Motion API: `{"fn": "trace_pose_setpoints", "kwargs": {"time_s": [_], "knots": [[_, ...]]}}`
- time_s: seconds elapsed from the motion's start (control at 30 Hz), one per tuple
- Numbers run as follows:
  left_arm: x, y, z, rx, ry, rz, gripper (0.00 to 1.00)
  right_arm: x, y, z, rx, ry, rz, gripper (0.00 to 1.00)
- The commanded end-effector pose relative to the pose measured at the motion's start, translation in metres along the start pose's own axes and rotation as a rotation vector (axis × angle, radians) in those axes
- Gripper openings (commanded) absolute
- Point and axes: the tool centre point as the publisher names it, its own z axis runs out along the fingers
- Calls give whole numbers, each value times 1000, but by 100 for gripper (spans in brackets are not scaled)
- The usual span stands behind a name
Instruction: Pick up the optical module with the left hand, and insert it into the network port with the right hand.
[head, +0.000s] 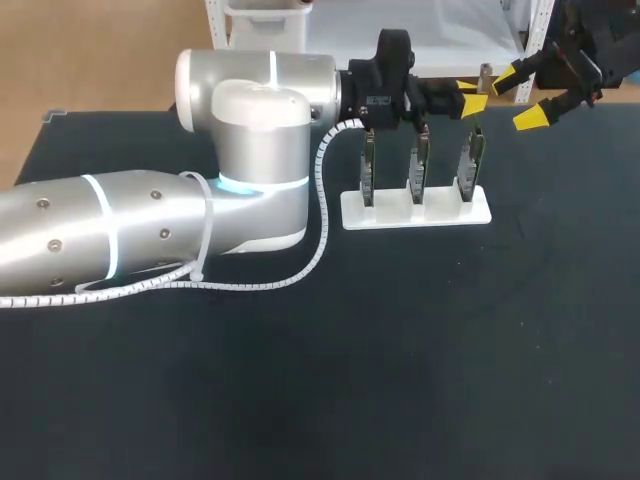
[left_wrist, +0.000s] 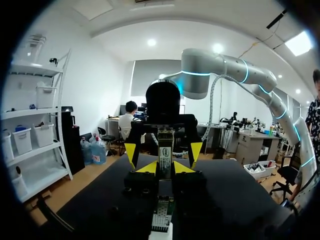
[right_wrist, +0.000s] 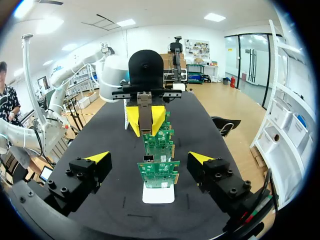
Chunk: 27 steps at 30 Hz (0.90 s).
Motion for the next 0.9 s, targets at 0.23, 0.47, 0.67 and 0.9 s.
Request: {"fn": "trace_pose_setpoints", "kwargs": {"time_s": [0.23, 0.47, 0.67, 0.9], "knots": [[2, 0, 4, -9, 1, -1, 0, 0, 3, 1, 7, 1, -2, 100], [2, 0, 5, -10, 1, -4, 0, 0, 3, 1, 7, 1, -2, 100], [2, -2, 6, -5, 7, -9, 0, 0, 3, 1, 7, 1, -2, 100], [2, -2, 4, -7, 11, -16, 0, 0, 3, 1, 7, 1, -2, 100]]}}
